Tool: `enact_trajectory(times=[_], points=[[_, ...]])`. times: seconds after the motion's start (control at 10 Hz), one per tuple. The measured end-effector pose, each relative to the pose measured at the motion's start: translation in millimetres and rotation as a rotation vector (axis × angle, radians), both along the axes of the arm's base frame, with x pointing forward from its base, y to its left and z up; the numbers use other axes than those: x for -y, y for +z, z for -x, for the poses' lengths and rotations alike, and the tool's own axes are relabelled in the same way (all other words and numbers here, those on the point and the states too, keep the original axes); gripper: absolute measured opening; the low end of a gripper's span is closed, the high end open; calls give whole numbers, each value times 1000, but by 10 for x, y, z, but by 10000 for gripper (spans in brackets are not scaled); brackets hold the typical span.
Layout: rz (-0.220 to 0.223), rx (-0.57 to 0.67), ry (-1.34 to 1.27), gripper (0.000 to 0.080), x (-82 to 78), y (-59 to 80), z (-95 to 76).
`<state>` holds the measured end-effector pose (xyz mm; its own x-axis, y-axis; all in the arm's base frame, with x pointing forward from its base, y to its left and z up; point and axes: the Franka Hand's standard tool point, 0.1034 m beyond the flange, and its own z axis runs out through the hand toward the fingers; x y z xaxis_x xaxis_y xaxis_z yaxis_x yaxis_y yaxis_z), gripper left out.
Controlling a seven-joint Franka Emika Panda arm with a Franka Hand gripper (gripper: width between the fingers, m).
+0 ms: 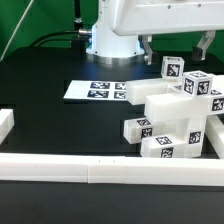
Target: Assemble chair
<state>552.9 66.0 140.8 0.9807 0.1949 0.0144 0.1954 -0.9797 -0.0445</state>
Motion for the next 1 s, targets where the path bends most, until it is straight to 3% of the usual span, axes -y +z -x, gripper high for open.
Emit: enact_trajectory(times=[0.2, 0.7, 1.0], points=[[-39, 11, -59, 648, 19, -10, 94], [-36, 19, -73, 649, 19, -58, 112], [-56, 6, -153, 649, 20, -118, 143]])
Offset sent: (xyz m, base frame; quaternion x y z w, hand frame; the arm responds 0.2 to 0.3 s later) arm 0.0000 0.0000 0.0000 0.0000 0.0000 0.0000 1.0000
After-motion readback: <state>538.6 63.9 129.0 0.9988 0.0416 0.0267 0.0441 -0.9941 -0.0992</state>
